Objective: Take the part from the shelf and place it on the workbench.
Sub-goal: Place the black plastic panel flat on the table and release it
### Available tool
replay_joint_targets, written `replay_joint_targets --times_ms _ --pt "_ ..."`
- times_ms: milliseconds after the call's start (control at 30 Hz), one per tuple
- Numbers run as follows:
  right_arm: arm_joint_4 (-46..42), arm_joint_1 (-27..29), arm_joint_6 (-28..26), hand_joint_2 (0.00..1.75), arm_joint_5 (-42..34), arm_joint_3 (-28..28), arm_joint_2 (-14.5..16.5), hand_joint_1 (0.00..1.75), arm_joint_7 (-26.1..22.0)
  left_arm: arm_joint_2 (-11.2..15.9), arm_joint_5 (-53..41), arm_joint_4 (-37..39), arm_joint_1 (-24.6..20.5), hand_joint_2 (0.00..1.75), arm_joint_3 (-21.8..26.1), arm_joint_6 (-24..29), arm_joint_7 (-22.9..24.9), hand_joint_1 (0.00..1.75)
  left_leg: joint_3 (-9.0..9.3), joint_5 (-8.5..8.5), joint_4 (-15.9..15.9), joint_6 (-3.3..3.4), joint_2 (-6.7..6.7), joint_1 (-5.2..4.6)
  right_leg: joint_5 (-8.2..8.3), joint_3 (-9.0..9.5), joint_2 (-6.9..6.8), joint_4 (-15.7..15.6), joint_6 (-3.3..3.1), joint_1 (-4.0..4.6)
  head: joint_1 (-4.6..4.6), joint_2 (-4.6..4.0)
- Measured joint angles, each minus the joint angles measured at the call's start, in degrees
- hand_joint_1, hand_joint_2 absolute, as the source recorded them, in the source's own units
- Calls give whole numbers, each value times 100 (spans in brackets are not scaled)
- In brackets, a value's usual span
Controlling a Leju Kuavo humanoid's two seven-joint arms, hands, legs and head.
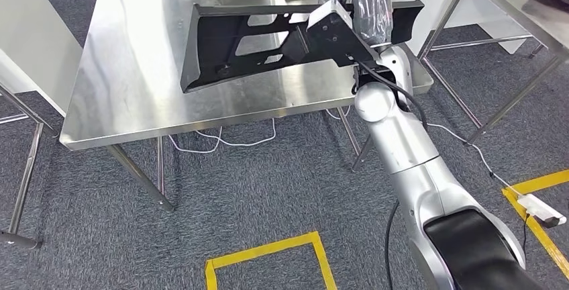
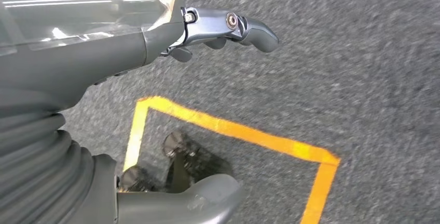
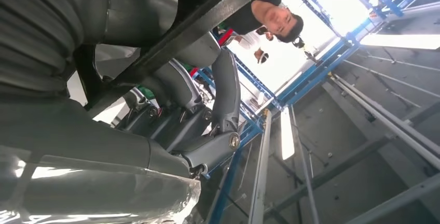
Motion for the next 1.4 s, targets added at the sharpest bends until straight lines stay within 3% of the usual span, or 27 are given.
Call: replay_joint_targets --times_ms 67,100,133,200,267,333,367,433,533,600,633,700,733,800,900,967,1033,1100,1133,1200,1267,1300,1400 --pt "-5 47 1 175 -9 -1 -35 175 17 1 -1 -1 1 175 0 0 2 0 61 -71 2 40 -25 -29 -181 -448 0 518 -36 13 5 0" --pt "-5 65 1 175 -12 -2 -53 175 26 -1 -1 0 4 175 0 0 4 0 112 -113 2 48 -42 -50 -160 -541 0 509 -27 24 9 0" --pt "-5 72 1 175 -15 -3 -66 175 31 -4 -1 1 8 175 0 0 7 0 175 -159 2 53 -56 -74 -23 -524 0 295 3 43 13 0" --pt "-7 65 3 175 -20 -6 -88 175 36 -19 -1 3 12 175 0 0 11 0 305 -260 6 50 -76 -126 482 -330 -2 -475 37 97 15 0" --pt "-7 46 18 175 -27 -5 -95 175 39 -32 -1 4 4 175 0 4 13 0 382 -357 7 20 -84 -161 832 -160 -3 -1012 -65 143 13 1" --pt "-6 19 48 175 -44 -2 -90 175 46 -36 2 4 -2 175 1 12 13 0 427 -403 40 -24 -87 -169 880 -85 2 -1121 -217 139 14 1" --pt "-6 1 65 175 -55 -2 -87 175 45 -29 4 2 -2 175 1 16 13 0 423 -428 85 -48 -83 -162 894 -23 5 -1145 -252 117 23 1" --pt "-2 -62 89 175 -82 -1 -75 175 31 -27 9 0 1 175 2 23 11 0 288 -518 399 -119 -67 -137 863 106 4 -1177 -320 62 31 1" --pt "26 -130 105 175 -120 13 -25 175 13 -31 16 -1 4 175 2 28 9 0 -335 -851 1393 -262 -41 -36 767 228 3 -1186 -384 47 31 0" --pt "65 -128 109 175 -141 24 -6 175 12 -28 20 -1 9 175 2 28 8 0 -629 -890 1639 -339 -15 34 683 314 8 -1184 -363 33 30 0" --pt "85 -128 110 175 -150 27 2 175 12 -27 21 -1 12 175 2 28 7 0 -623 -730 1456 -367 1 66 637 369 11 -1182 -341 20 31 0" --pt "121 -143 110 175 -163 30 21 175 11 -24 24 0 16 175 3 29 7 0 -403 -216 723 -403 25 116 536 490 13 -1174 -278 0 27 0" --pt "136 -158 110 175 -164 31 31 175 10 -23 25 1 16 175 3 29 5 0 -279 -60 371 -396 36 120 490 530 16 -1169 -239 3 23 0" --pt "163 -194 112 175 -167 34 44 175 8 -21 25 1 14 175 4 29 2 0 -143 14 61 -319 47 93 434 551 20 -1155 -158 29 20 0" --pt "186 -218 112 175 -168 35 53 175 3 -25 25 1 16 175 4 30 -1 0 -37 -14 15 -161 36 53 379 525 17 -1059 -48 69 28 0" --pt "204 -245 106 175 -180 34 54 175 -14 -25 25 1 13 175 4 30 -2 0 45 -40 -16 -84 18 45 284 255 9 -606 -35 58 33 0" --pt "255 -260 94 175 -199 36 55 175 -41 -20 20 0 9 175 4 25 -3 0 98 -99 -17 -26 7 31 90 -237 6 143 -79 44 37 0" --pt "328 -251 83 175 -209 38 53 175 -62 -17 10 1 10 175 4 13 -4 0 186 -181 -16 -2 -15 13 -19 -604 6 515 -75 41 39 0" --pt "362 -250 76 175 -212 37 52 175 -69 -17 5 1 14 175 4 7 -4 0 249 -228 -16 -3 -31 2 60 -640 6 409 -48 42 39 0" --pt "412 -261 63 175 -211 37 49 175 -83 -20 -1 2 18 175 4 2 -4 0 377 -327 -18 -21 -51 -14 494 -454 -2 -299 0 57 41 0" --pt "455 -288 49 175 -209 39 54 175 -96 -22 -1 1 10 175 3 2 -4 0 472 -434 -10 -64 -54 -49 870 -247 -23 -966 -37 86 40 1" --pt "473 -302 40 175 -209 40 57 175 -99 -14 -1 -1 5 175 3 2 -4 0 499 -483 7 -85 -55 -68 961 -190 -30 -1119 -79 73 36 1" --pt "503 -333 13 175 -209 40 74 175 -105 8 -5 -8 -6 175 3 2 -6 0 540 -622 95 -142 -41 -72 973 -71 -20 -1157 -160 6 3 0"
